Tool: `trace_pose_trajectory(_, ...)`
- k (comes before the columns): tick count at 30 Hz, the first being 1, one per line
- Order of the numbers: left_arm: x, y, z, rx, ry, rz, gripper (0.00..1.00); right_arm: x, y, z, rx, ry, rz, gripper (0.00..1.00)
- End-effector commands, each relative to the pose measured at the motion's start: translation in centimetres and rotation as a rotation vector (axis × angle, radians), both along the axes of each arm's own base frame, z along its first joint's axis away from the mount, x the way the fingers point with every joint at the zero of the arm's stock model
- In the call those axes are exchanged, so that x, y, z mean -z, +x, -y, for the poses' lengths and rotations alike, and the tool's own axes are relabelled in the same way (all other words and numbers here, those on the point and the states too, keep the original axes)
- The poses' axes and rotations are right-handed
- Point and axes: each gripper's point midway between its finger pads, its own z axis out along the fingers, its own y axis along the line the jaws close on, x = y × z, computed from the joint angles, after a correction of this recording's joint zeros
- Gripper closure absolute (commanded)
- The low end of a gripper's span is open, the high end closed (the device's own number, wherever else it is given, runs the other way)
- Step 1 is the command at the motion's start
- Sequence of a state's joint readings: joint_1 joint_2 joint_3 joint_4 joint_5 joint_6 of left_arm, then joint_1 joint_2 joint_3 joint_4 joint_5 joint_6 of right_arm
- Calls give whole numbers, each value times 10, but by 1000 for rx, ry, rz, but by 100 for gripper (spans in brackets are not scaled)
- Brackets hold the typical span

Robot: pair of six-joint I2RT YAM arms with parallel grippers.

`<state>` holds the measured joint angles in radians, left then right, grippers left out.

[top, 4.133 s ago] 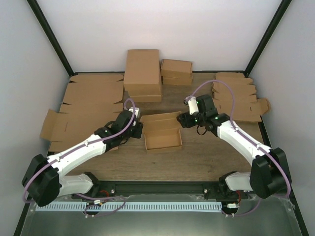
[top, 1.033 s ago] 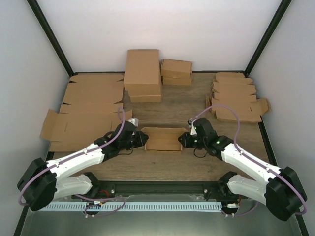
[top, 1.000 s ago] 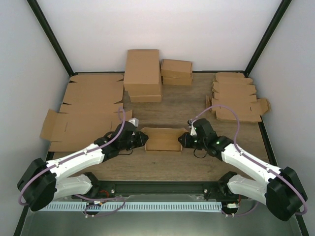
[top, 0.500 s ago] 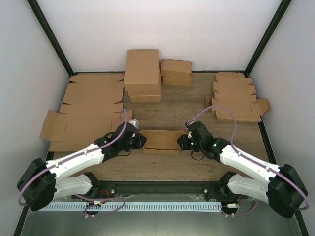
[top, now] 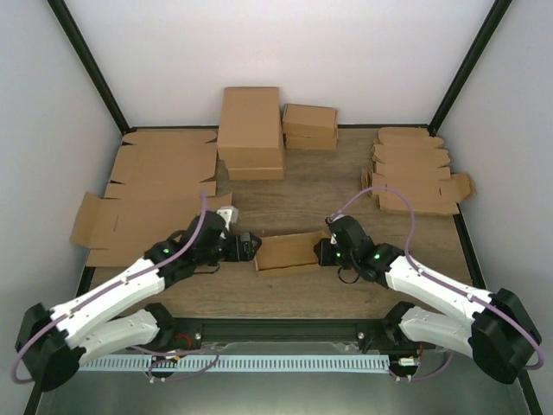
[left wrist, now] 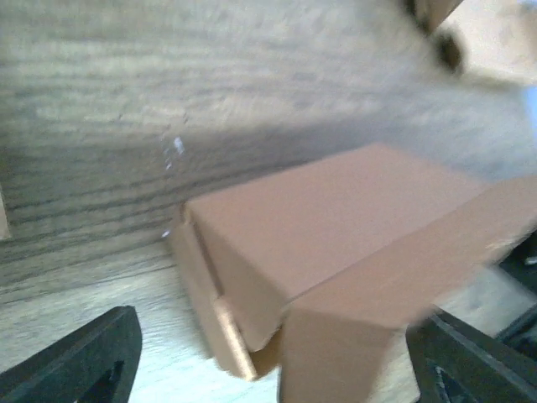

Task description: Fold the paper box

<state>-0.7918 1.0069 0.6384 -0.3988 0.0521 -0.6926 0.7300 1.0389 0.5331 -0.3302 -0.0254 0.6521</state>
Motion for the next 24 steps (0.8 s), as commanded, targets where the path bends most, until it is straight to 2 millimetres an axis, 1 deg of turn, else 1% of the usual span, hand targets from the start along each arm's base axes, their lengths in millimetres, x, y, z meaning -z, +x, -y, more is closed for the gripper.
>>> trace_pose_trajectory(1, -59, -8, -4, 98, -25, 147, 6, -2, 4, 0, -47, -49, 52, 84)
trace_pose_trajectory(3, -82, -11, -9, 130, -27, 231, 1, -2, 6, -2, -63, -46, 72, 84)
trace_pose_trajectory(5, -102, -13, -10, 182, -24, 329, 0, -4, 6, -7, -97, -41, 95, 84)
trace_pose_trajectory(6, -109, -14, -6, 221, -26, 367, 0, -4, 7, -8, -106, -39, 102, 84)
trace_pose_trajectory(7, -114, -17, 1, 275, -41, 387, 0, -5, 8, -10, -112, -39, 108, 84)
trace_pose_trajectory(9, -118, -20, 19, 376, -56, 410, 3, -5, 9, -11, -128, -46, 118, 84)
trace_pose_trajectory(10, -114, -18, 26, 416, -44, 408, 8, -4, 9, -12, -137, -48, 120, 84)
trace_pose_trajectory(11, -106, -14, 34, 451, -14, 396, 15, -3, 9, -12, -141, -53, 124, 84)
trace_pose_trajectory(12, -106, -11, 38, 470, 8, 407, 19, -2, 9, -11, -143, -56, 126, 84)
trace_pose_trajectory(14, -100, -8, 50, 523, 63, 435, 20, -3, 9, -12, -148, -53, 129, 84)
trace_pose_trajectory(17, -94, -9, 65, 611, 124, 478, 20, -2, 8, -13, -153, -46, 129, 84)
trace_pose_trajectory(20, -84, -7, 75, 670, 178, 465, 21, 1, 7, -12, -154, -50, 125, 84)
trace_pose_trajectory(23, -72, -7, 84, 726, 203, 434, 27, 4, 6, -12, -154, -52, 121, 84)
trace_pose_trajectory(24, -68, -8, 87, 743, 207, 420, 30, 5, 6, -11, -153, -52, 120, 84)
